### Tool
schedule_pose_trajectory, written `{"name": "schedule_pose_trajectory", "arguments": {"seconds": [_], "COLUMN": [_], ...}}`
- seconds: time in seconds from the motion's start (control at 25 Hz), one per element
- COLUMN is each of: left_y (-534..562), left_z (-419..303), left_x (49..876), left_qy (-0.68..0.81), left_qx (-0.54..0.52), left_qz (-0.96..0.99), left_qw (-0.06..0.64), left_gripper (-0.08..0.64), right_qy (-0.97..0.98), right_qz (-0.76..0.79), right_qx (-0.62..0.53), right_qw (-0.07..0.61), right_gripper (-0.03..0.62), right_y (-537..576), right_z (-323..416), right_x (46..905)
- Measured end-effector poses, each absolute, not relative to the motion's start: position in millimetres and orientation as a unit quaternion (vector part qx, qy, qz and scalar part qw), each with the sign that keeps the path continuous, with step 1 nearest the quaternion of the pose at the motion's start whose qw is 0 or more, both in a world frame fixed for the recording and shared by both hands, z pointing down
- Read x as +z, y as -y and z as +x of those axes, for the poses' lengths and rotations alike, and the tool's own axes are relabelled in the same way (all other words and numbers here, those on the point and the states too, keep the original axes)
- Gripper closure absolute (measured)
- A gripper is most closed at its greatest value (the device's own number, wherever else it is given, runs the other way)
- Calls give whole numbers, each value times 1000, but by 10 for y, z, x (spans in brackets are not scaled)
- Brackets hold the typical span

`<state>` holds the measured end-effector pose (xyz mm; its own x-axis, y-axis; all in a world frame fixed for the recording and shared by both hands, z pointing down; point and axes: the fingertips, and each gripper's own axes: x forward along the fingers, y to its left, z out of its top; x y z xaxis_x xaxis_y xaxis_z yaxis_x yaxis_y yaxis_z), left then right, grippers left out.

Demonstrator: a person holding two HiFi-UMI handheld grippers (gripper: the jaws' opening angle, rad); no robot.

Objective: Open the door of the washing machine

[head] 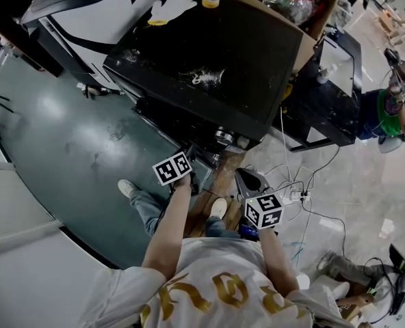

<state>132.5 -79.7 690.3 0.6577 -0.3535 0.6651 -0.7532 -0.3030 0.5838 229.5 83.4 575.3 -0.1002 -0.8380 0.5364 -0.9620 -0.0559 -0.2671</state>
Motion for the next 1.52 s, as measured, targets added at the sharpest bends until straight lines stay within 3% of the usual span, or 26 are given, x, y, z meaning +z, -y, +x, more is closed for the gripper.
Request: {"name": "schedule_pose_trajectory", "arguments": {"seconds": [0.84, 1.52], "left_y": [466, 408], "left_z": [631, -84], "left_x": [6940, 6905], "left_qy": [352, 329], "left_qx": [259, 292], "left_qz": [783, 784], "left_qw": [443, 438], "left_gripper": [385, 414], "right_qy": [731, 787], "right_qz": [619, 540], "right_qx": [267, 276], "right_qw": [104, 116], "right_gripper": [569, 569], "right_y": [-425, 116], "right_z": [1912, 963], "right_x": [5552, 5564]}}
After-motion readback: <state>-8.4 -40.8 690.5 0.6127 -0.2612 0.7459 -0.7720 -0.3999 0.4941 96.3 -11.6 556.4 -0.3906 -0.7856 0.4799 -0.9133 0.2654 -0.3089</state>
